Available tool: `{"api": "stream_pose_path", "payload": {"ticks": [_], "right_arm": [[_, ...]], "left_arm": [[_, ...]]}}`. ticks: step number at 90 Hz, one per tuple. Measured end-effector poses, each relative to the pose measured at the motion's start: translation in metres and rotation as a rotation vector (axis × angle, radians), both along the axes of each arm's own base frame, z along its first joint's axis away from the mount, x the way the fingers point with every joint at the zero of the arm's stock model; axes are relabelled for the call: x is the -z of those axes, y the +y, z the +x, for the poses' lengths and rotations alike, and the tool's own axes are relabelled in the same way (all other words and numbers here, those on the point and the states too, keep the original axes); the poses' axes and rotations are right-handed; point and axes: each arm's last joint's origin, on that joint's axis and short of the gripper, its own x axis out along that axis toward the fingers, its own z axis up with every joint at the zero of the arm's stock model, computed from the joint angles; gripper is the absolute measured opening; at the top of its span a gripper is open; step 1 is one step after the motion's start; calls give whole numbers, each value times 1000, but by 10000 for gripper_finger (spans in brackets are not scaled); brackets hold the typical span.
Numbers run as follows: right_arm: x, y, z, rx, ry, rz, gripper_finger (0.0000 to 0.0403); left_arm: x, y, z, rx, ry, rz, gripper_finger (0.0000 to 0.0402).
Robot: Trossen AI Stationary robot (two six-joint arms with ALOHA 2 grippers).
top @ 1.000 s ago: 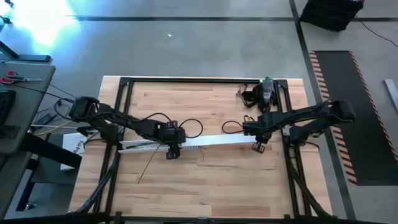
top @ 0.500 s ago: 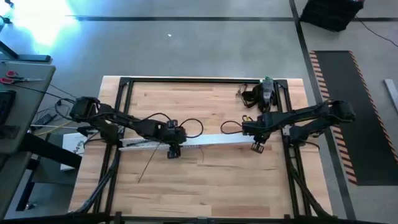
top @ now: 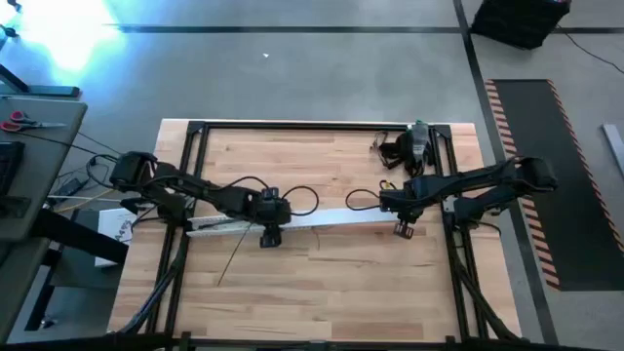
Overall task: Ziptie cables
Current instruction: Close the white cable duct
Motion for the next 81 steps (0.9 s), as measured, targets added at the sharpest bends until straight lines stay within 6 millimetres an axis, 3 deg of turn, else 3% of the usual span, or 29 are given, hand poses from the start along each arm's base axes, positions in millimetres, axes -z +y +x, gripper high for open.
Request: {"api": "stream_pose_path", "payload": {"ticks": [24,52,81], "right_arm": [[0,0,0,5,0,0,0],[0,0,0,0,0,-2,0],[-1,0,2,-7,-22,-14,0]], "left_arm": [[3,1,-8,-60,78,4,273],[2,1,-5,-58,43,34,272],[1,1,-3,-45,25,39,227]]}}
